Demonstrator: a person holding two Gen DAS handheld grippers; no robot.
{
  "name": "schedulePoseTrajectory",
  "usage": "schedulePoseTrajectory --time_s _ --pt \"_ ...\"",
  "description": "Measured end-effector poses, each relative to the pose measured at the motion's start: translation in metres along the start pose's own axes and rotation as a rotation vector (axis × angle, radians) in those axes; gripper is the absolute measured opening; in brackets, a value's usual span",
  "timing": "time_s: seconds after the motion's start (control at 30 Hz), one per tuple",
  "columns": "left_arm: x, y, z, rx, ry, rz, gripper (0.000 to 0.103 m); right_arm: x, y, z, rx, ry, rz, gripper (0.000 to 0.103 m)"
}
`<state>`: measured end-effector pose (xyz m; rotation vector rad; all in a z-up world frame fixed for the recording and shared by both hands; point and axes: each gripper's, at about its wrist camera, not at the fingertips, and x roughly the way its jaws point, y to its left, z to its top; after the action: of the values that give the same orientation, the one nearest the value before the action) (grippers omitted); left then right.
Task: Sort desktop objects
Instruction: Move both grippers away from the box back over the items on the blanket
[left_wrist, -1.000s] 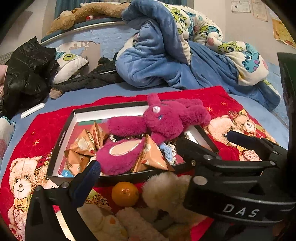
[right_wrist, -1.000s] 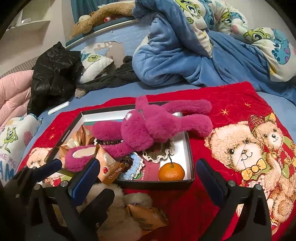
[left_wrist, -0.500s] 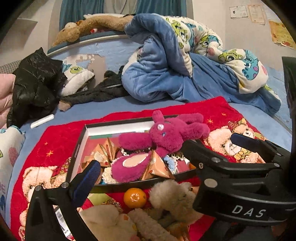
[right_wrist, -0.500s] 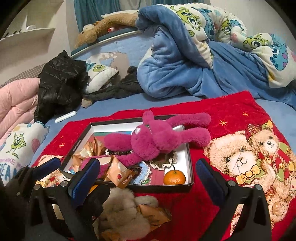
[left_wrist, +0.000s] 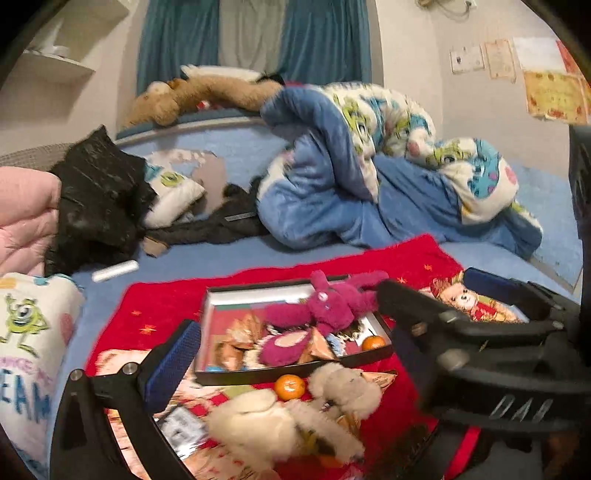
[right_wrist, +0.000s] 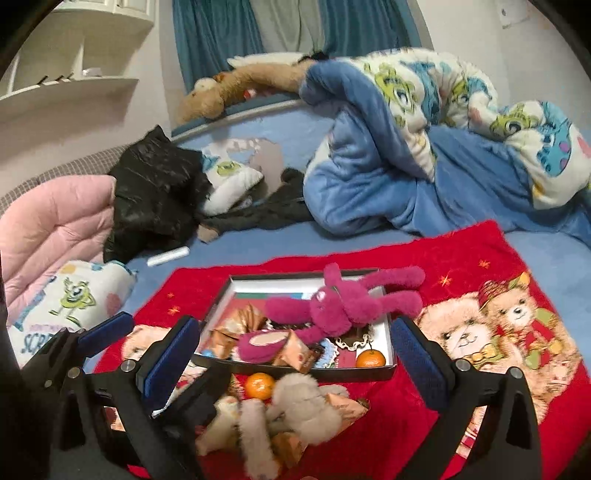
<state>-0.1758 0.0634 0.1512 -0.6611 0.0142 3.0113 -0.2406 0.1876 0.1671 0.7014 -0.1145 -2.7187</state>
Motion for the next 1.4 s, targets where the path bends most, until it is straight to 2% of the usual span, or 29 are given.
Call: schedulePoseTrajectory --time_s 0.2,0.33,0.43,0.53,0.63,0.73,0.87,0.93,0.97,1.07,1.17,1.23,1.3,1.4 --pt "-0.070 0.036 0.006 -0.011 -0.028 0.063 0.103 -0.067 0.025 0.013 -0.047 -0.056 0.002 0.103" --pt "-0.111 0.064 -0.007 -0.062 -0.032 0.062 0.103 -0.109 0.034 0.013 -0.048 -0.092 -0.009 0.103" --pt "-0.124 0.075 -0.022 -0.113 -0.014 0.082 0.103 -0.134 0.037 0.007 -0.037 -0.125 -0.006 0.103" --pt "-0.123 0.080 -0.035 -0.156 -0.015 0.049 0.103 -0.146 0.039 -0.005 -0.013 -0.160 0.011 0.103" --pt "-0.108 0.074 -0.037 -0.160 -0.032 0.029 0.103 -0.139 0.046 -0.017 -0.040 -0.157 0.010 0.103" --pt "-0.091 0.065 -0.046 -0.139 -0.040 0.021 0.103 -0.125 0.055 -0.022 -0.101 -0.136 -0.028 0.103" --pt "-0.065 0.066 -0.072 -0.170 -0.040 0.018 0.103 -0.111 0.047 -0.029 -0.092 -0.133 0.010 0.103" --pt "-0.049 0.067 -0.087 -0.150 0.005 0.034 0.103 -0.098 0.036 -0.038 -0.074 -0.122 0.006 0.103" --pt "-0.039 0.065 -0.097 -0.128 0.064 0.058 0.103 -0.092 0.032 -0.043 -0.071 -0.112 0.005 0.103" --pt "-0.019 0.058 -0.118 -0.081 0.157 0.079 0.103 -0.065 0.018 -0.064 -0.054 -0.028 -0.015 0.103" --pt "-0.011 0.048 -0.125 -0.048 0.176 0.051 0.103 -0.043 -0.002 -0.095 0.007 0.082 0.011 0.103" --pt "-0.007 0.042 -0.130 -0.046 0.178 0.031 0.103 -0.027 -0.008 -0.104 0.012 0.141 -0.025 0.103" --pt "0.000 0.040 -0.134 -0.055 0.197 0.023 0.103 -0.022 -0.011 -0.107 0.026 0.157 -0.037 0.103" --pt "0.011 0.039 -0.143 -0.064 0.250 0.034 0.103 -0.017 -0.020 -0.111 0.069 0.172 0.004 0.103"
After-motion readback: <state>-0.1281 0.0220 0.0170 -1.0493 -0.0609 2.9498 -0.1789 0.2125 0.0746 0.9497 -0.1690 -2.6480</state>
